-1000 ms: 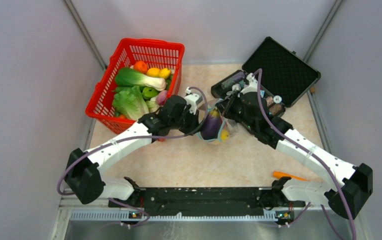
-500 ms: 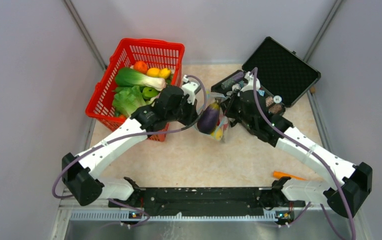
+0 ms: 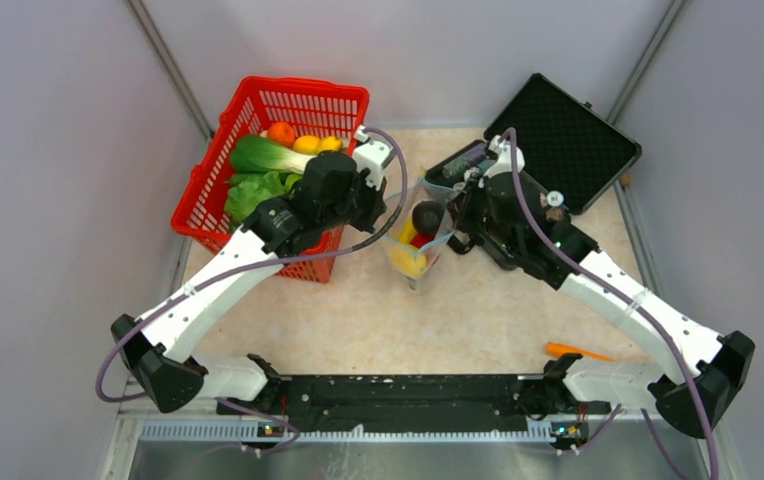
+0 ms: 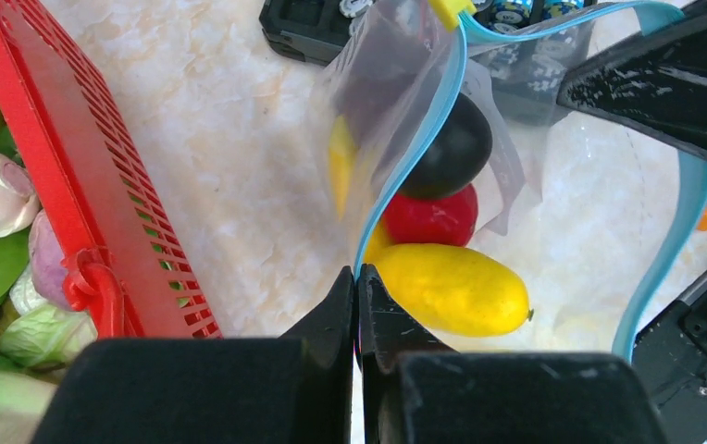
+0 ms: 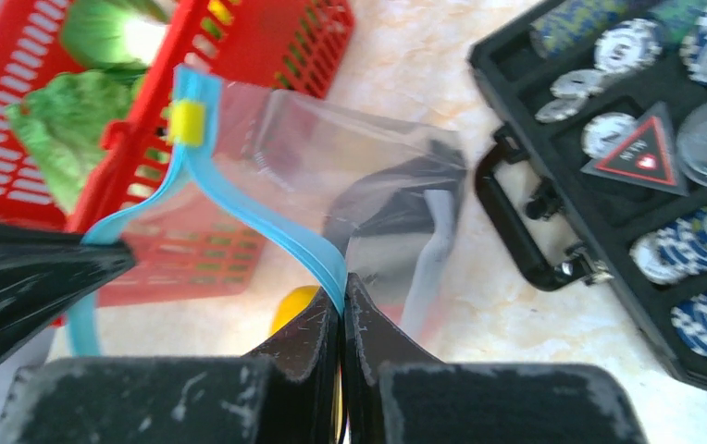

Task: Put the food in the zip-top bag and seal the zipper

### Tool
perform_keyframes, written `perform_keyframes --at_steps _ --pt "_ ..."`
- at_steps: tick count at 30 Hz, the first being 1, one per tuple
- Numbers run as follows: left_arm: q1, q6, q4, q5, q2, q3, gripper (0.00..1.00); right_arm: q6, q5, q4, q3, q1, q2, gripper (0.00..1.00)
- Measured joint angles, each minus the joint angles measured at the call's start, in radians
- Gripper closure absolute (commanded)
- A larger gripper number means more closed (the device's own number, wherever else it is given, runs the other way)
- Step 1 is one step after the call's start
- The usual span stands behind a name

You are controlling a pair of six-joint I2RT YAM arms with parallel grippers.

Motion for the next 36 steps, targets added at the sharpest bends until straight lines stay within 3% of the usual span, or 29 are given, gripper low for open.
perform_keyframes --at_steps 6,14,17,18,20,23,25,29,36 --pt "0.003 0.020 -0.010 -0.011 0.015 0.014 1.00 0.013 -0.144 0.122 -0.056 -0.001 -0.046 1.00" --pt "0.012 0.011 0.054 -0.019 0.004 -0.054 1.00 0.051 -0.100 0.185 -0.138 0.001 -0.111 1.00" --pt "0.015 0.003 0.058 -0.022 0.003 -0.068 1.00 0.040 -0.100 0.128 -0.086 0.001 -0.060 1.00" --pt "0.016 0.002 0.059 -0.025 0.004 -0.068 0.93 0.034 -0.100 0.098 -0.046 0.001 -0.018 1.00" --pt "0.020 -0.001 0.057 -0.034 0.008 -0.068 0.50 0.030 -0.100 0.071 0.000 0.001 0.047 1.00" --pt "0.024 -0.003 0.062 -0.041 0.010 -0.074 0.39 0.026 -0.119 0.067 -0.024 0.002 0.077 1.00" --pt "0.026 -0.010 0.083 -0.047 -0.005 -0.102 0.17 0.025 -0.134 0.072 -0.054 0.002 0.071 1.00" --pt "0.037 -0.002 0.086 -0.060 -0.059 -0.149 0.02 0.022 -0.142 0.080 -0.064 0.002 0.061 1.00" --pt "0.129 0.008 0.121 -0.073 -0.158 -0.149 0.01 0.018 -0.169 0.113 -0.065 0.002 0.061 1.00"
